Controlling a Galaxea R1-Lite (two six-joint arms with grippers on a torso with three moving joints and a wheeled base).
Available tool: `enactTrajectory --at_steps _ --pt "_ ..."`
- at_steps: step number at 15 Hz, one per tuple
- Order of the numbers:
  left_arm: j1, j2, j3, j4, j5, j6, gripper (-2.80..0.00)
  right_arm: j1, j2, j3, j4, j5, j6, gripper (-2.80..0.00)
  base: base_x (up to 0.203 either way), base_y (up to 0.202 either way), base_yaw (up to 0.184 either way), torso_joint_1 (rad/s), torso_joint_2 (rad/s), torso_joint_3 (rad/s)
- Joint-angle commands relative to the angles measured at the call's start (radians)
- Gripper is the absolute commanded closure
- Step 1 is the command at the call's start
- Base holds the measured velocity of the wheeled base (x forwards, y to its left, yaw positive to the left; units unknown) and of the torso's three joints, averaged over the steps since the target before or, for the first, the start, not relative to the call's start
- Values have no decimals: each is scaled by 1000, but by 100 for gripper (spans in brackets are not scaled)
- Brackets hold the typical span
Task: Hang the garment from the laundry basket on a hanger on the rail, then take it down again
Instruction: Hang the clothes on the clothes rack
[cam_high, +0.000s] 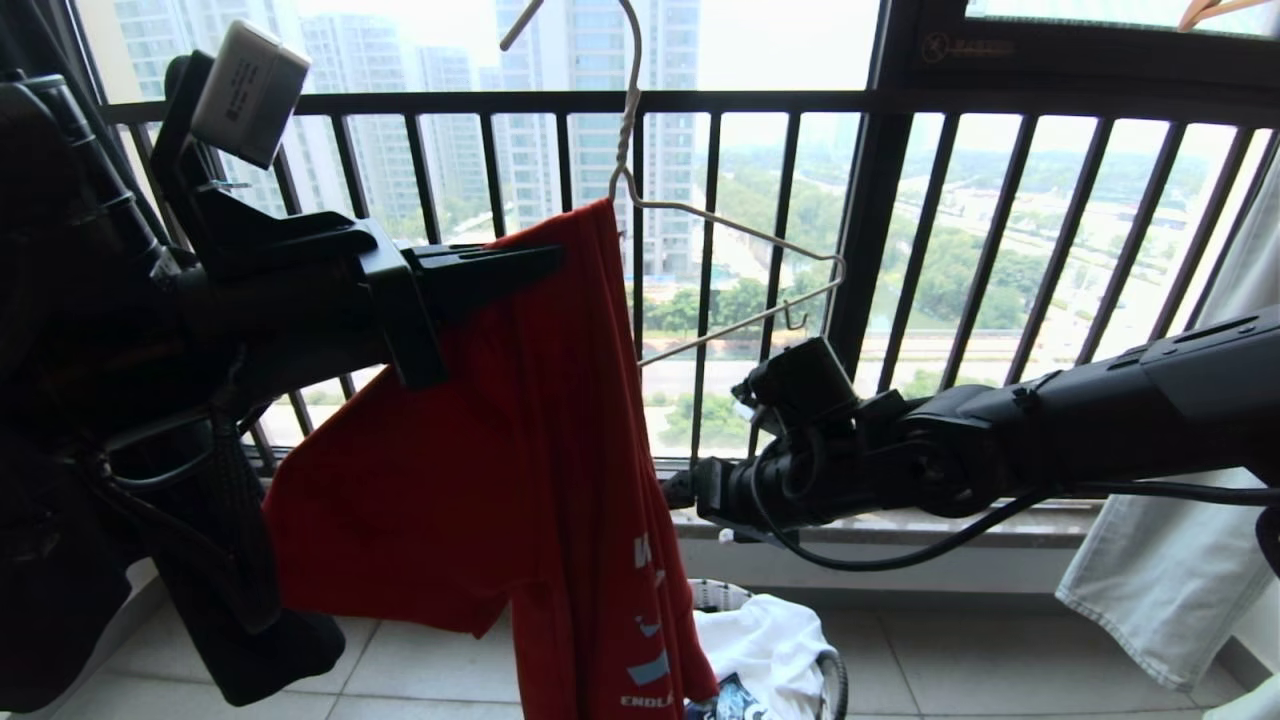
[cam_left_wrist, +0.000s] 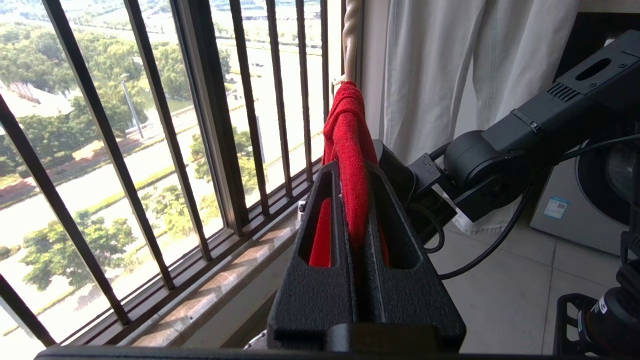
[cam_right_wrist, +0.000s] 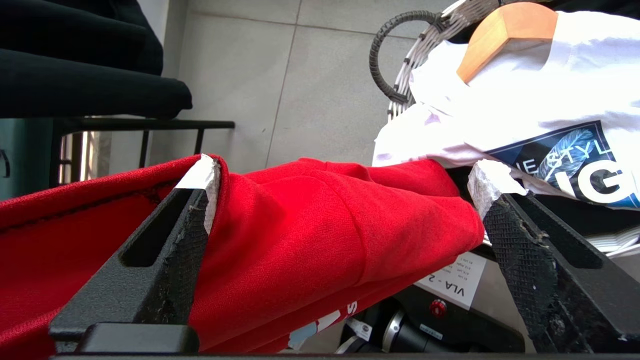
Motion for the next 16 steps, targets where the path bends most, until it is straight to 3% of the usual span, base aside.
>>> enactTrajectory --at_steps 1,16 --pt "0 -4 -1 -5 -3 0 0 2 14 2 5 2 0 -280 0 0 0 0 0 0" --pt "0 -8 -2 -8 -1 -7 0 42 26 12 59 3 -83 -280 0 0 0 0 0 0"
